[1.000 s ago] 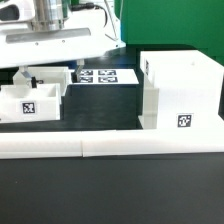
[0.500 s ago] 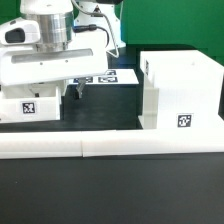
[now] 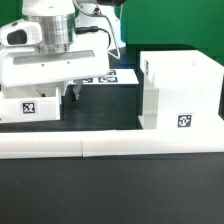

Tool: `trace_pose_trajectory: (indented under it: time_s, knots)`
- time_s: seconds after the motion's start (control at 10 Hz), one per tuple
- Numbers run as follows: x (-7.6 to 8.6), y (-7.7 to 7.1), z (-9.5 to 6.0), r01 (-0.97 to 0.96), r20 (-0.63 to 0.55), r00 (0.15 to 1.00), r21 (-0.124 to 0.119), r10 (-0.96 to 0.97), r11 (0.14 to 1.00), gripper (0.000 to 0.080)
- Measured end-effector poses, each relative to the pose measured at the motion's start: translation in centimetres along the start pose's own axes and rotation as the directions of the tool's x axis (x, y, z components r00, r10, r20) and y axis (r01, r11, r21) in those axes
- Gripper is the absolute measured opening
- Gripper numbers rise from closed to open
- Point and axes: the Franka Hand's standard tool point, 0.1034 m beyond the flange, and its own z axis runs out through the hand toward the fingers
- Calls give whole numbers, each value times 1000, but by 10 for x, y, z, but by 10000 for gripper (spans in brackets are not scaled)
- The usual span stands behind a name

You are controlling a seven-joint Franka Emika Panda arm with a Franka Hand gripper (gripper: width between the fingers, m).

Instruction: Assemble drawer

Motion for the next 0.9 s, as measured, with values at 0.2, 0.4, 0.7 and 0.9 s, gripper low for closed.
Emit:
trace_pose_trajectory:
  time_s: [0.2, 0.4, 0.7, 0.9]
  knots:
    - [0, 0, 0, 0, 0, 1000, 0, 0, 1000, 209]
    - [0, 0, 0, 1, 0, 1000, 0, -1, 1000, 41]
    - [0, 0, 0, 1, 0, 1000, 0, -1, 1000, 41]
    - [1, -2, 0, -3, 0, 1000, -1, 3, 1000, 41]
